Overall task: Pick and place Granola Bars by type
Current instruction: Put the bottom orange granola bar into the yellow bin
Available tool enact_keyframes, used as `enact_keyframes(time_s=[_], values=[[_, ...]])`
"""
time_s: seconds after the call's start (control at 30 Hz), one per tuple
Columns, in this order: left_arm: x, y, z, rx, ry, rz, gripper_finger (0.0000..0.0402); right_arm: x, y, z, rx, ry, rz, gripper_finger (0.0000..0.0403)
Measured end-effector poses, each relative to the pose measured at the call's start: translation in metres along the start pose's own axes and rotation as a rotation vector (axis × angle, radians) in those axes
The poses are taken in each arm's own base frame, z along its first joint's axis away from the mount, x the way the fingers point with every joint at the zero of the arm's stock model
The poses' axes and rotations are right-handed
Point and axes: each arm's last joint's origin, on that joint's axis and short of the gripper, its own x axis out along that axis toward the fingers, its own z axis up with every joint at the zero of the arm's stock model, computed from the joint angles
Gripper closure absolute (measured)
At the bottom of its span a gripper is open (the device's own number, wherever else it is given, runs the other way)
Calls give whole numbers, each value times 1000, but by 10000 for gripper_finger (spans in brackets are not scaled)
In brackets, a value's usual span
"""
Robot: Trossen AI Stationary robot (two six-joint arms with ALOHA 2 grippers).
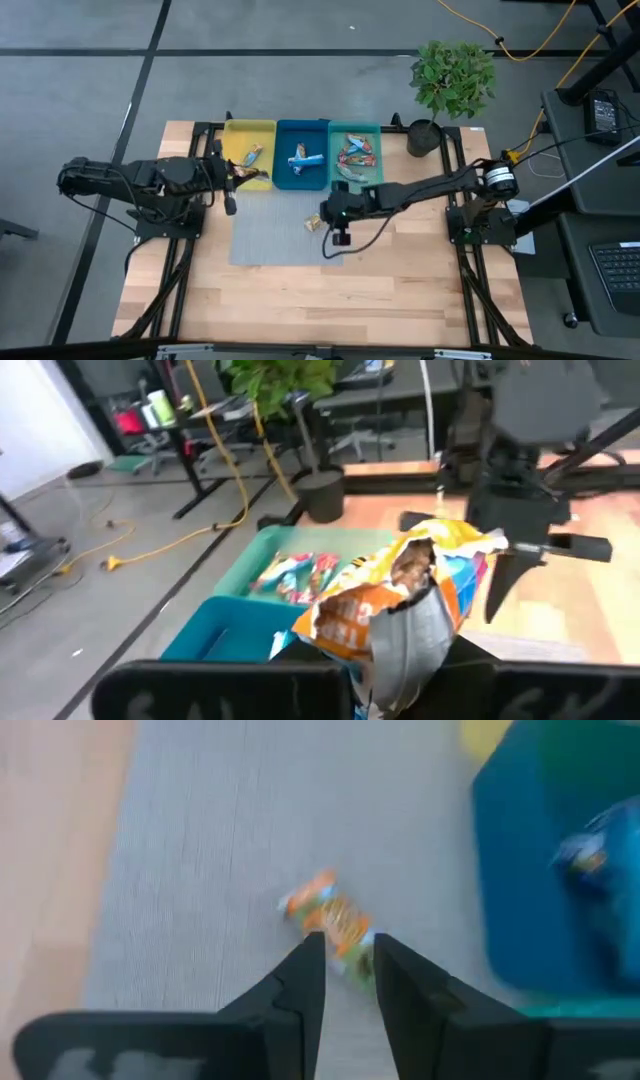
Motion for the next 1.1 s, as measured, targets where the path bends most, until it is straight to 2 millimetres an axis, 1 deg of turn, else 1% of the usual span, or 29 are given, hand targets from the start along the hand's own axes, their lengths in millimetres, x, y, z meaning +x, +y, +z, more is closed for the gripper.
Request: enact_keyframes(time_s=[0.1, 0.3, 0.43, 0.57, 0.7, 0.77, 0.87, 0.97, 1.1], values=[[-2, 2, 2, 7, 31, 39, 390, 3, 11, -21, -15, -9, 11, 312], [0, 12, 4, 22, 59, 185, 395, -10, 27, -40, -16, -145, -25, 312], [6, 22, 2, 32, 90, 280, 392, -24, 30, -40, -40, -272, -22, 312], [12, 35, 1, 36, 128, 373, 395, -28, 30, -46, -44, -290, -21, 312], [15, 52, 13, 27, 149, 465, 394, -28, 29, -47, -74, -291, -28, 312], [18, 60, 19, 18, 157, 483, 392, -28, 30, -47, -95, -289, -27, 312], [25, 71, 24, -2, 185, 485, 393, -28, 30, -47, -115, -295, -31, 312], [36, 82, 19, -18, 238, 499, 395, -29, 29, -45, -120, -314, -35, 312], [52, 98, 6, -55, 338, 533, 390, -29, 30, -45, -125, -315, -34, 312]])
